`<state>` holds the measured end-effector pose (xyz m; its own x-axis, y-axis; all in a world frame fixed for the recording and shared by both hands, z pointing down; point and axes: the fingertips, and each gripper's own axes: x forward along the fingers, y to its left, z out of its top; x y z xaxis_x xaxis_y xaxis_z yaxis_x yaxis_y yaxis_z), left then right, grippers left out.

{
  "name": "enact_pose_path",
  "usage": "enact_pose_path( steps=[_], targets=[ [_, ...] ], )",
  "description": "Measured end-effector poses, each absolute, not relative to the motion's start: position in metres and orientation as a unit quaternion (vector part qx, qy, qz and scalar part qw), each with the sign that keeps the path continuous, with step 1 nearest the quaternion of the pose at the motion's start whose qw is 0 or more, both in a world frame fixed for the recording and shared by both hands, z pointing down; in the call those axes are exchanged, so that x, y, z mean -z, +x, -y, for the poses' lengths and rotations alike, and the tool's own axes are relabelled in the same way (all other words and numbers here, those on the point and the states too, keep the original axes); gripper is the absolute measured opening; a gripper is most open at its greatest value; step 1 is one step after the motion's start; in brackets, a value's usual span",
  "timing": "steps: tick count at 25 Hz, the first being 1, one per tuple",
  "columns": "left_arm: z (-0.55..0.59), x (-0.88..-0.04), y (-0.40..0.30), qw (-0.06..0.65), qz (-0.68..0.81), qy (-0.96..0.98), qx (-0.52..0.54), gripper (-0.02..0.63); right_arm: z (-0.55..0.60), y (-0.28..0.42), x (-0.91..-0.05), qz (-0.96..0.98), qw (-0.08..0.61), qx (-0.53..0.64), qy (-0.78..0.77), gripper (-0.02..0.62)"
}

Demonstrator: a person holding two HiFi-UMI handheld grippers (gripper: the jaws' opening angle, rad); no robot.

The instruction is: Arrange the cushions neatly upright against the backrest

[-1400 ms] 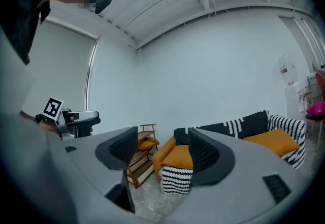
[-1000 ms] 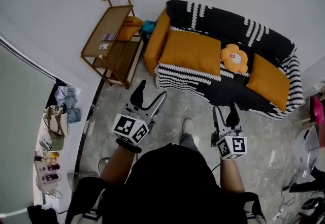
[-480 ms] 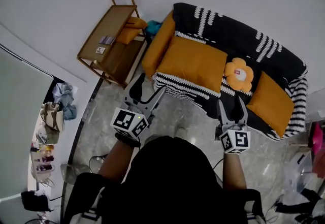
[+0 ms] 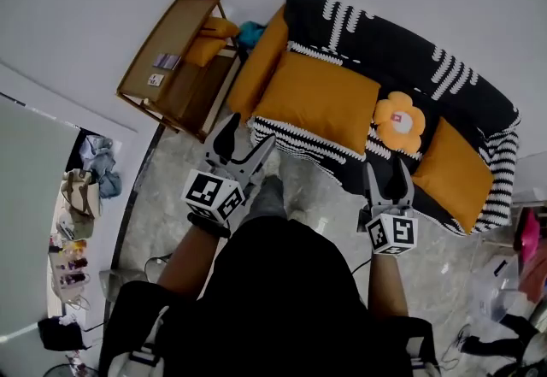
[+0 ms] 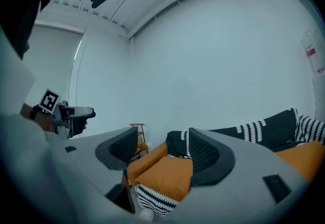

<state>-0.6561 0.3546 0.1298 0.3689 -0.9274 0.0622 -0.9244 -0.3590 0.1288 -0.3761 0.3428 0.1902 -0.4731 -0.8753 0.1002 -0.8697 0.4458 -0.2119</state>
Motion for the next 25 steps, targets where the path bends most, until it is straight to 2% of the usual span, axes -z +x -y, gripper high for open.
enact_pose_path(
  steps=[13,25],
  targets=[
    [-0.214,-0.18,-0.68,0.1,0.524,0.845,-0.012,0.359,-0.234,-0.388,-0.215,-0.815,-0.026,0.128,-0.564,0.314],
    [-0.113,-0.285,-0.699,0.147,0.473,0.862,-0.108,0.359,-0.142,-0.417,-0.289,-0.79,-0.118,0.136,-0.586,0.308]
  ],
)
